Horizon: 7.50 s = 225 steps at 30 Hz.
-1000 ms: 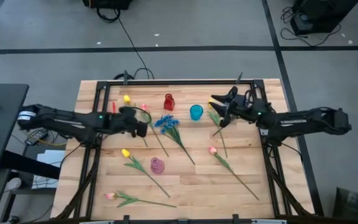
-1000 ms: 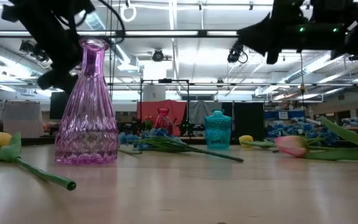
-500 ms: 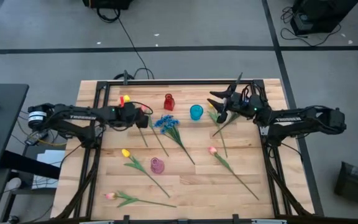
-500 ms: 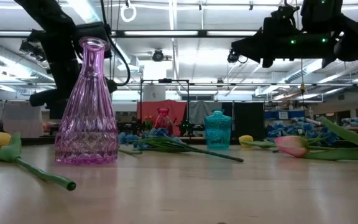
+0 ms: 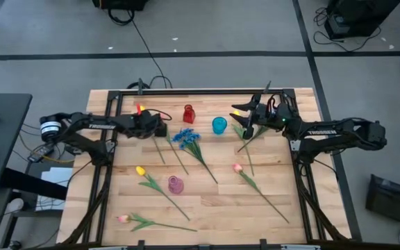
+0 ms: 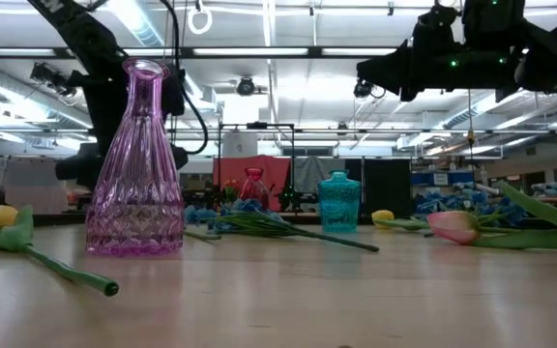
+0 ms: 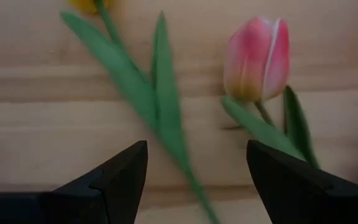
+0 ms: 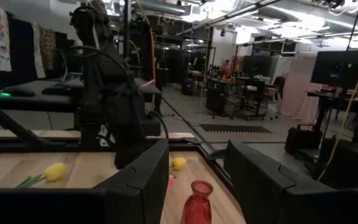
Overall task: Sort flowers into vase by color
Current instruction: Put the top left yellow tulip into the purple vase, then put the top yellow tulip into the purple vase
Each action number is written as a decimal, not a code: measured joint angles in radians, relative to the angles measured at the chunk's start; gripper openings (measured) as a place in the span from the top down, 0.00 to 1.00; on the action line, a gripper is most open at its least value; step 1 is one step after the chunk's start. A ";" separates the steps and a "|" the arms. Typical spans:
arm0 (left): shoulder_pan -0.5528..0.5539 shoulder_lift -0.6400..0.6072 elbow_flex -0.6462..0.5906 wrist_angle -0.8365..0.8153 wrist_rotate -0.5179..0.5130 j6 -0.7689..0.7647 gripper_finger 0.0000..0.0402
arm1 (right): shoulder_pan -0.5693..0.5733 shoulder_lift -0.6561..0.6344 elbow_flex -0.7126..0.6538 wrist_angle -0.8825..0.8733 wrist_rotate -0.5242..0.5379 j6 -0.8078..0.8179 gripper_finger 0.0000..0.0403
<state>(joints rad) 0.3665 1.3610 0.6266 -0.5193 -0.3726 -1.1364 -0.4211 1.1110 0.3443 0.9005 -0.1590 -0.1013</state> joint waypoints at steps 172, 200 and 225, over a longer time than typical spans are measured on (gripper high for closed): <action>-0.604 -0.257 -0.421 1.412 0.518 0.993 0.60 | 0.230 -0.033 0.237 -0.946 0.423 0.391 0.57; -0.522 -0.714 -0.420 0.865 -0.227 0.945 0.60 | 0.290 0.418 0.440 -1.584 0.454 0.823 0.57; -0.516 -0.714 -0.300 0.710 -0.180 0.888 0.60 | 0.210 0.292 0.474 -1.707 0.518 0.741 0.92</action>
<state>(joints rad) -0.1492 0.6468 0.3271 0.1909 -0.5528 -0.2481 -0.2113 1.4031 0.8181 -0.8061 0.3585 0.6401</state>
